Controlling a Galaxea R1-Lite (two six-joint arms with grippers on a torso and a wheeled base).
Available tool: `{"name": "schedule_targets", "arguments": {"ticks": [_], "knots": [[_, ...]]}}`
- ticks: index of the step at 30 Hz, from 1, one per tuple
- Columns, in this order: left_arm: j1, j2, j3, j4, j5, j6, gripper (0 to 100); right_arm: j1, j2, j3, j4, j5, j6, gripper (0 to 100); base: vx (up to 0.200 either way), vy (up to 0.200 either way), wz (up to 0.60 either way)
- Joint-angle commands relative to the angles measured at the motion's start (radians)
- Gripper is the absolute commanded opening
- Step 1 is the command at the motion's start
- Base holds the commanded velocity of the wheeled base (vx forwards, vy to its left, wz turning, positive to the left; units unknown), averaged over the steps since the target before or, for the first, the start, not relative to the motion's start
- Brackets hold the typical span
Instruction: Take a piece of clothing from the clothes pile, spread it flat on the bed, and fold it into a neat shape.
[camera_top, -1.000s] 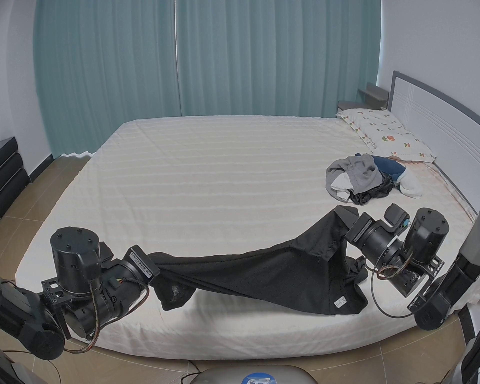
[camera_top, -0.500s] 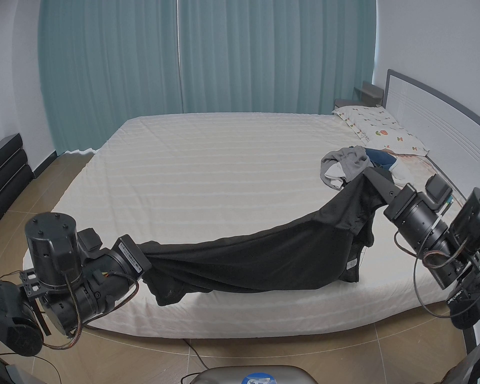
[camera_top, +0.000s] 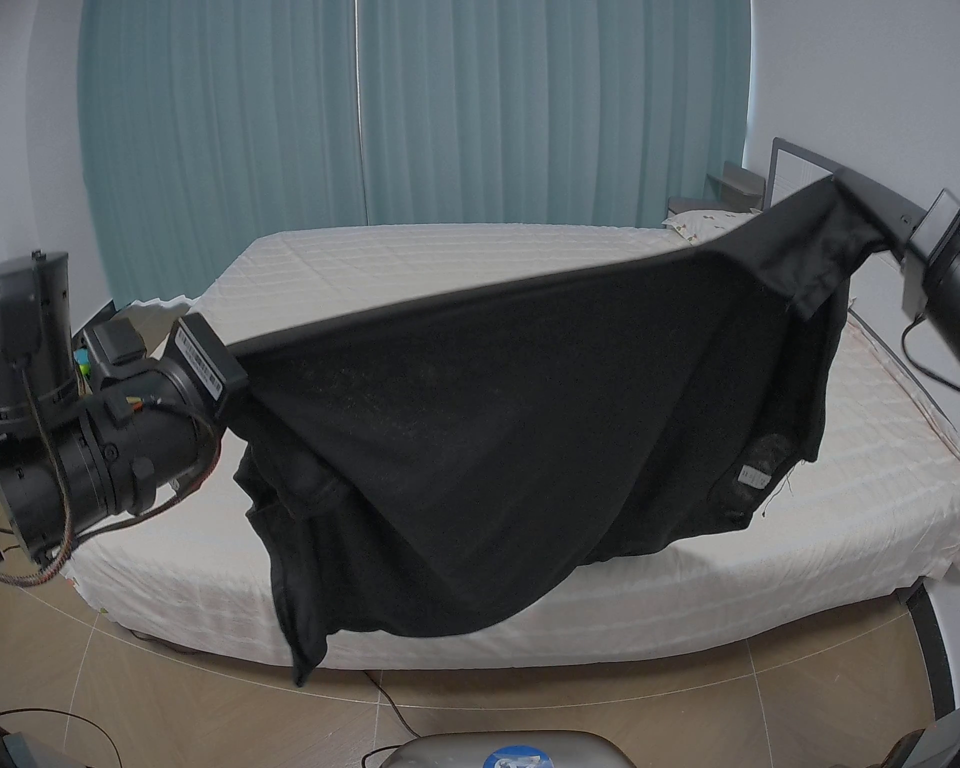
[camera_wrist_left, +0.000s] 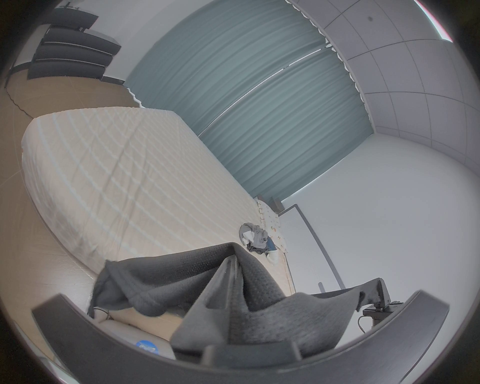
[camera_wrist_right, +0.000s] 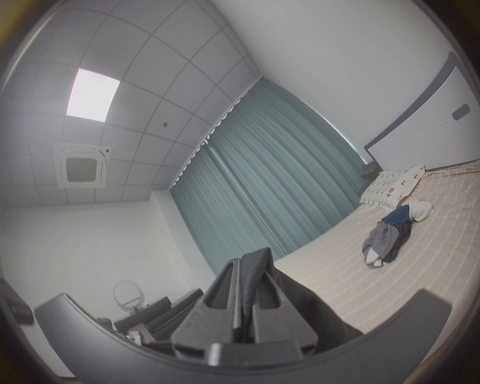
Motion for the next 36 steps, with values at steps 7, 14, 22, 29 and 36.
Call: {"name": "schedule_targets", "arguments": {"ticks": [7, 14, 22, 29, 36], "knots": [[0.099, 0.256, -0.222, 0.075, -0.045, -0.065, 0, -0.263, 0.277, -0.394, 0.217, 0.075, 0.118, 0, 0.000, 0.000, 0.00], [0.157, 0.447, -0.308, 0.066, -0.120, -0.077, 0, -0.277, 0.506, -0.445, 0.089, 0.064, 0.108, 0, 0.171, 0.000, 0.00], [0.211, 0.659, -0.452, 0.058, -0.121, -0.099, 0, -0.275, 0.716, -0.493, -0.098, 0.060, 0.099, 0, 0.200, 0.000, 0.00], [0.234, 0.808, -0.582, 0.062, -0.124, -0.100, 0, -0.271, 0.862, -0.510, -0.211, 0.057, 0.061, 0, 0.200, 0.000, 0.00], [0.234, 0.955, -0.641, 0.063, -0.131, -0.111, 0, -0.251, 1.006, -0.496, -0.268, 0.052, 0.027, 0, 0.171, 0.000, 0.00]]}}
